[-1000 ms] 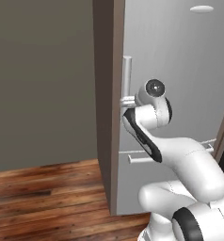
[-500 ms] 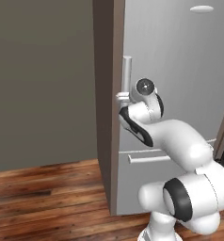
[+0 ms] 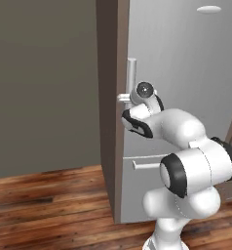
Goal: Open the fridge, remove the banana, broccoli, and chicken drumstick, and place them on any counter.
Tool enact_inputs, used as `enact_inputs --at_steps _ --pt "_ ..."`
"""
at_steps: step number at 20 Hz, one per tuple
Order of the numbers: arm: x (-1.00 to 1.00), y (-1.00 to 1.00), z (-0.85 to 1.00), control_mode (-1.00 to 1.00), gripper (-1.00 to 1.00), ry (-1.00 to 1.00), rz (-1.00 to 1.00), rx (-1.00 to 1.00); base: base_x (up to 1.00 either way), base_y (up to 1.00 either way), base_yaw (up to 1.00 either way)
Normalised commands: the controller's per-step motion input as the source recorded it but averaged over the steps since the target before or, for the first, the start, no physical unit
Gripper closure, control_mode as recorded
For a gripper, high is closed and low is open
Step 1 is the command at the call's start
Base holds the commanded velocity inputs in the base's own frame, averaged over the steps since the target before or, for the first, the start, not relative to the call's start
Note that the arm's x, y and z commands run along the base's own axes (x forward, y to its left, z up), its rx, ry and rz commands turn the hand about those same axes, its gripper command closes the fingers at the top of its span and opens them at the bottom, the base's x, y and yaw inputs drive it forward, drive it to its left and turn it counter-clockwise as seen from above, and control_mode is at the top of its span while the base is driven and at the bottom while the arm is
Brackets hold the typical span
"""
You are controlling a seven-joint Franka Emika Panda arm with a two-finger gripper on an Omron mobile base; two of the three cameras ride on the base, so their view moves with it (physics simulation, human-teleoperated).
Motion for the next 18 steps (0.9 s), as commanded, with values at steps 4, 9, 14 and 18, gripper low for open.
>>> enact_inputs --at_steps 4,9,14,18 --pt "0.65 0.00 -0.19 -1.00 -1.00 0.00 0.00 0.00 0.00 0.00 0.00" --pt "0.79 0.00 -0.24 -1.00 -1.00 0.00 0.00 0.00 0.00 0.00 0.00" --pt "0.78 0.00 -0.25 -1.00 -1.00 0.00 0.00 0.00 0.00 0.00 0.00" --pt "0.43 0.00 -0.09 -1.00 1.00 0.01 0.00 0.00 0.00 0.00 0.00"
